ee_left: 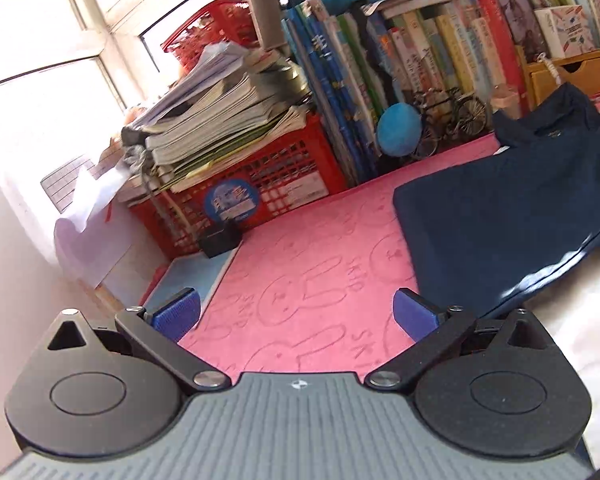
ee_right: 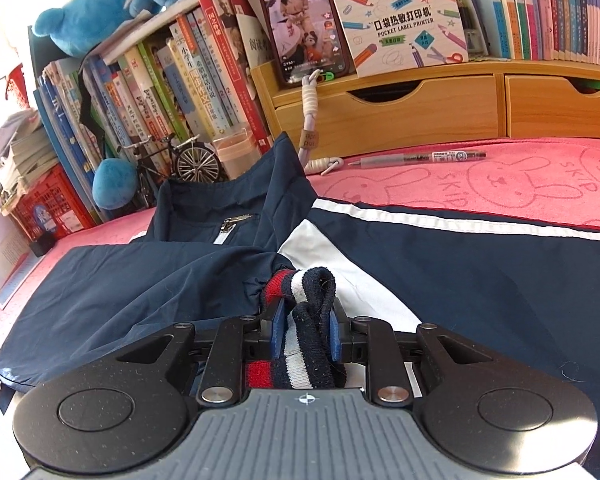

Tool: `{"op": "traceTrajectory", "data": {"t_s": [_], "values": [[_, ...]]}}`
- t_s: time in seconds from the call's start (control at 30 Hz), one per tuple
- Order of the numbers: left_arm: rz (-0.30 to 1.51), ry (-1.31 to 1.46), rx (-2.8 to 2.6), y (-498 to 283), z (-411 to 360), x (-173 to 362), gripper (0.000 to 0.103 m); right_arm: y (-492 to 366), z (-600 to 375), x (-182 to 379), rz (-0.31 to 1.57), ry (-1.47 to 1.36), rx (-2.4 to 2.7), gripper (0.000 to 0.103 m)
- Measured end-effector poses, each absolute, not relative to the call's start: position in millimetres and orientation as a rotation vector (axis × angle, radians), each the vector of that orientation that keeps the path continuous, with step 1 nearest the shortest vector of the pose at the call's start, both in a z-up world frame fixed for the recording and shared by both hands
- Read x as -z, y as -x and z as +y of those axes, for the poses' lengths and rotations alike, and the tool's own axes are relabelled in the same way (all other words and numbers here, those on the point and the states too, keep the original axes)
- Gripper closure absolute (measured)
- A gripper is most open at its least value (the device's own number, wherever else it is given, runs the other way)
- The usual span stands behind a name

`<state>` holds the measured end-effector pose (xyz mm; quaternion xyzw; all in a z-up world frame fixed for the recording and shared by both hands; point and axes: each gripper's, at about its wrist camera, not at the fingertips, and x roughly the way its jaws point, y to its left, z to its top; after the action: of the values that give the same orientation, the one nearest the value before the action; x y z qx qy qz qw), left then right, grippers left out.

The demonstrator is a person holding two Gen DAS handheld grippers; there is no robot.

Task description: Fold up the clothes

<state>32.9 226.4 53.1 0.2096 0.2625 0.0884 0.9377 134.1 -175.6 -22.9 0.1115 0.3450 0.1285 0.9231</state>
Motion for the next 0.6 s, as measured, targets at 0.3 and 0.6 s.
{"op": "traceTrajectory", "data": {"t_s": [0.3,0.6], "values": [[0.668,-0.43,-0.218,-198.1,174.5,-4.5,0.0,-128.4,-169.8,25.3,0.668,-0.183,-0.259,0.078],[0.659,-0.199,-0.282,-192.0,234.4,-13.0,0.004,-128.4,-168.7,25.6,0.668,-0.176,-0.264,0.076]]}}
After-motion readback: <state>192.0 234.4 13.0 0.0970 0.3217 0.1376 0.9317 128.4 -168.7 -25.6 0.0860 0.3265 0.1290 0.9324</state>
